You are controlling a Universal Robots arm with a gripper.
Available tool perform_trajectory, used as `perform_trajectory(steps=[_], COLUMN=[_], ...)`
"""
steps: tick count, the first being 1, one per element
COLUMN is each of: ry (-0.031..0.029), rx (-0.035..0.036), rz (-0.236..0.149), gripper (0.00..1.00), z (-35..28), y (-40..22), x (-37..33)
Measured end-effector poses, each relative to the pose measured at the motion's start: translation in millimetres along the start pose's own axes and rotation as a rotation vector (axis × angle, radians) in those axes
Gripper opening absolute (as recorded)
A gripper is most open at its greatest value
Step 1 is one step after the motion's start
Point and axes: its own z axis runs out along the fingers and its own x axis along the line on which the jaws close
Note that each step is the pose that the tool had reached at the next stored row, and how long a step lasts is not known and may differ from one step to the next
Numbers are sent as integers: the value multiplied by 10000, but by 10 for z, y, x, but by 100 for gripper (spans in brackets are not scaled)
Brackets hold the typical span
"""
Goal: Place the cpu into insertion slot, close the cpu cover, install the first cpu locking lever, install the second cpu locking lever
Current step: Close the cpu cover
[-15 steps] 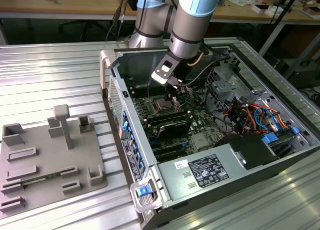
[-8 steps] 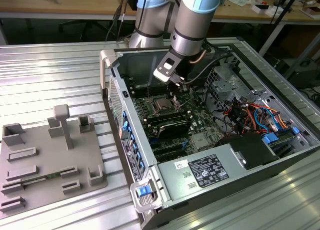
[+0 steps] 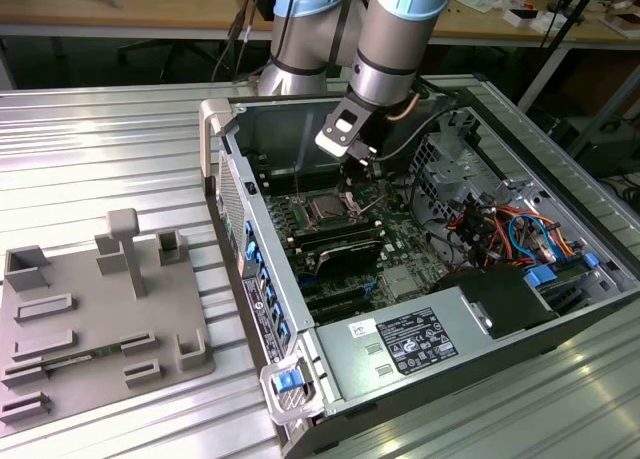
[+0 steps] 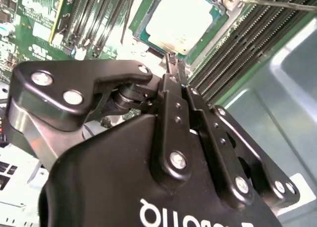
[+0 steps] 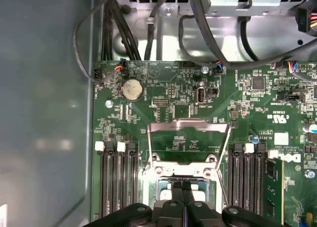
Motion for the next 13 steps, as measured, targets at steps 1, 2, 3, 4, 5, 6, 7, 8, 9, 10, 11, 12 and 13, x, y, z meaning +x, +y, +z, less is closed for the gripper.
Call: perform_trajectory(steps=[1,2,3,4,5,6,7,8,9,10,11,12,13], ry=[0,1,1,1,0,1,2,1,1,1,-1,1,0], rx=[-5,-9,-12,-18,-20,-20,-19,-19,-19,-20,-19,-19,-19], rz=[-1,0,0,-3,-2,0,0,0,0,-2,-1,0,-2], gripper=[11,11,11,11,11,11,11,11,11,11,11,11,11], z=[-23,-45,-75,-110,-128,-132,-131,-130,-129,-128,-129,-131,-137], y=[1,2,4,9,27,55,88,138,187,222,250,273,304], x=[8,14,17,20,20,19,19,17,16,15,14,14,13])
